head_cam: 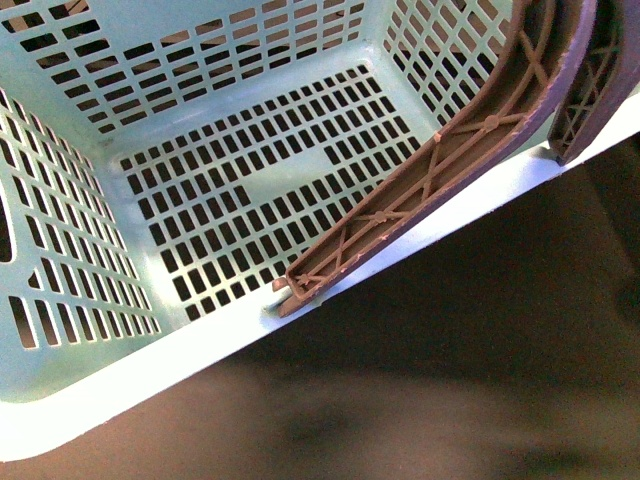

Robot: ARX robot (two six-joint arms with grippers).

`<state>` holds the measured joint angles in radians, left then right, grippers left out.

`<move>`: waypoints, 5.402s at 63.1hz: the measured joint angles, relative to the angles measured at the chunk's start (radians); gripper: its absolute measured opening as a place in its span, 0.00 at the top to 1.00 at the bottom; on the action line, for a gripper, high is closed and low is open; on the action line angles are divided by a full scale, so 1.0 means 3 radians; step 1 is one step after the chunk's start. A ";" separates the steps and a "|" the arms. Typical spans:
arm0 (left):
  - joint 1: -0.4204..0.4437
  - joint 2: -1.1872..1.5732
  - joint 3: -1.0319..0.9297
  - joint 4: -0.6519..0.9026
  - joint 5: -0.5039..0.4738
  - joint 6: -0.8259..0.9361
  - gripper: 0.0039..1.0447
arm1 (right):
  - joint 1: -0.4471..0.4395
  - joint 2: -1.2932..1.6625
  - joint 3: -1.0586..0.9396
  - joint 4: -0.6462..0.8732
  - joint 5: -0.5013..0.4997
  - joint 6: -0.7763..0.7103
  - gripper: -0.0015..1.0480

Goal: Pick apple with right arm and hold basket with left

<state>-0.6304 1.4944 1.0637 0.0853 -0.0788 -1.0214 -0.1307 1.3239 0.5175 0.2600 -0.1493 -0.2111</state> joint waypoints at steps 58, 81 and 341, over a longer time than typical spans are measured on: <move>0.0000 0.0000 0.0000 0.0000 -0.0001 0.0000 0.86 | 0.2155 0.0257 0.0843 0.0097 0.1251 0.0455 0.07; -0.0001 0.0004 0.0001 -0.0011 -0.0041 0.0008 0.86 | 0.1726 -0.0603 0.0425 -0.0057 0.1461 0.0537 0.08; 0.1617 0.1011 0.0148 0.0266 -0.0661 -0.1466 0.86 | 0.0446 -0.4397 -0.1662 -0.0862 0.0505 0.0682 0.08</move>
<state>-0.1452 1.7977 1.1080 0.1650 -0.2771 -1.4612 0.0032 0.0048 0.0189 0.0013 0.0021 -0.0067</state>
